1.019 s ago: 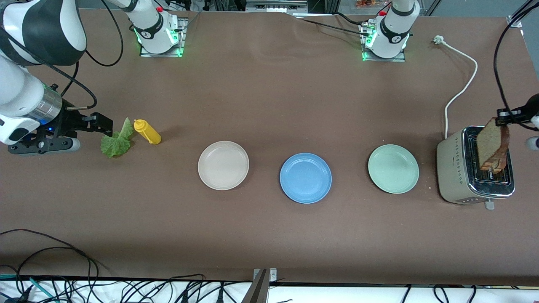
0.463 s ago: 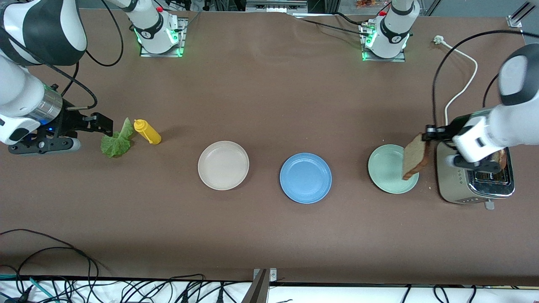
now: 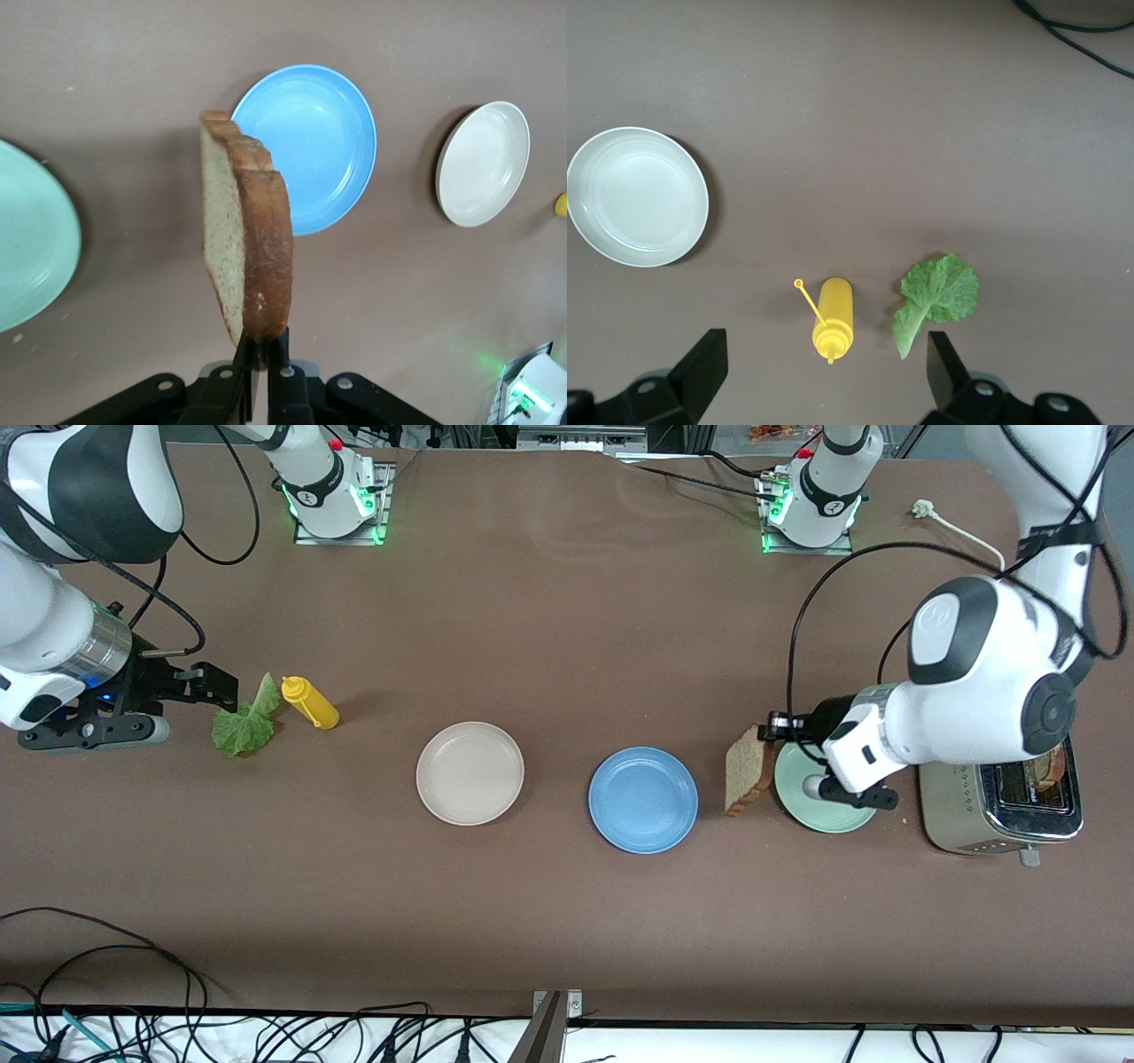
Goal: Make sandwich in blue plate with both arms
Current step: 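Carry the bread slice with the left gripper over the blue plate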
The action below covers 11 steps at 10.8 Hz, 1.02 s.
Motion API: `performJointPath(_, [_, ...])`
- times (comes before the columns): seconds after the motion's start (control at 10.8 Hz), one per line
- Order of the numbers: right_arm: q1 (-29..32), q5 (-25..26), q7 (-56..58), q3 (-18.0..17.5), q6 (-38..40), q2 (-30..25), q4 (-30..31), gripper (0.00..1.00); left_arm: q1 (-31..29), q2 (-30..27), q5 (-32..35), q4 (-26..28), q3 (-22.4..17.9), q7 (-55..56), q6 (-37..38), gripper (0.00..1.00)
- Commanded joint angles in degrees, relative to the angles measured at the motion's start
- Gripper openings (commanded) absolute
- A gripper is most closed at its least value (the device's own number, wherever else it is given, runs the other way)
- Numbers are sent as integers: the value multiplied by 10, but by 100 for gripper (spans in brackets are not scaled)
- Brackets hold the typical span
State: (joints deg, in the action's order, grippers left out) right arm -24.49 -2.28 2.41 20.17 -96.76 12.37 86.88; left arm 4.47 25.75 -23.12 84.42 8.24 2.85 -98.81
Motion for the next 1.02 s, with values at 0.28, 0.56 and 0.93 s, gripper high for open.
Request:
performJointPath(0.28, [-1,-8,-7,0,3,-4,0,100,63,103,-149,-13,-7,4,-106,0])
performJointPath(0.56, [-1,-8,-7,0,3,-4,0,100,75,121,-221,-25,-9,6,-111,0])
performJointPath(0.93, [-1,-8,-7,0,3,-4,1,100,76,130,-223,-27,-10,-1,-125,0])
